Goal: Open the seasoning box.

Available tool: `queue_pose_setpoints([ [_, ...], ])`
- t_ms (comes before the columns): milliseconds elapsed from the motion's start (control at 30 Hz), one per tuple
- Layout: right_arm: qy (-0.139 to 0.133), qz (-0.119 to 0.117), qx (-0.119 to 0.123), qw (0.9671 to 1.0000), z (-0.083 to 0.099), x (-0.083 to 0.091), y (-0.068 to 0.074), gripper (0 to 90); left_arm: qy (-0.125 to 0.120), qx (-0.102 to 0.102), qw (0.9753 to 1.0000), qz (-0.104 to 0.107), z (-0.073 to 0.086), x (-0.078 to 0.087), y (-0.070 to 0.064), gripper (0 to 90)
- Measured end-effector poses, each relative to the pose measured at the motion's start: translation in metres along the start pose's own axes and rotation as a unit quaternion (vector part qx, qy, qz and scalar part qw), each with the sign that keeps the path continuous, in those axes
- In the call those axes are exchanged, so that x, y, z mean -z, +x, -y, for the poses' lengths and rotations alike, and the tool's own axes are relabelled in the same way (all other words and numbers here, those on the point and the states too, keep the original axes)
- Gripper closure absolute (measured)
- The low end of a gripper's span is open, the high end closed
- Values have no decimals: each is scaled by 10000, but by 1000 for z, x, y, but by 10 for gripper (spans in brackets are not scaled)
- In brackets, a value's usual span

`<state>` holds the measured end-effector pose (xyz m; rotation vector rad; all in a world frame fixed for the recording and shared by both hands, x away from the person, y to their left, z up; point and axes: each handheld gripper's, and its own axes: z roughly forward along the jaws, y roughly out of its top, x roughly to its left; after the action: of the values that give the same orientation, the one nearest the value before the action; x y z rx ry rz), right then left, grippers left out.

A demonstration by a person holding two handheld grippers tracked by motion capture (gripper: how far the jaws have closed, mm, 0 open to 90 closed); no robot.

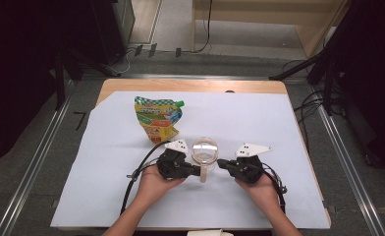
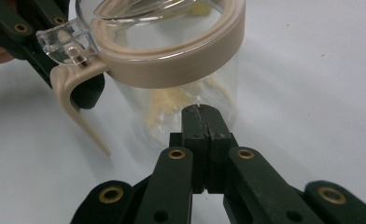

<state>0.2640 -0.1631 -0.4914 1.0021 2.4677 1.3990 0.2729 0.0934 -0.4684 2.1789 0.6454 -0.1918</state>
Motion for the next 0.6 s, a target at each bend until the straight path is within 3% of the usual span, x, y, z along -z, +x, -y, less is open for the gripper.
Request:
queue_pose_setpoints([
  [267,-54,31,-26,10000,-2,-6,0,900,28,-18,10000,-62,-3,-5,-5,900],
  [467,-136,0,-116,9998,-3,-9,-1,900,-5,-112,9999,19,-6,-15,-11,900],
  [533,-131,131,-56,9998,-4,-10,0,900,0,-111,9999,40,-7,-16,-11,900],
  [600,-194,36,-158,9997,-4,-9,-2,900,22,-66,9999,104,-7,-15,-10,900],
])
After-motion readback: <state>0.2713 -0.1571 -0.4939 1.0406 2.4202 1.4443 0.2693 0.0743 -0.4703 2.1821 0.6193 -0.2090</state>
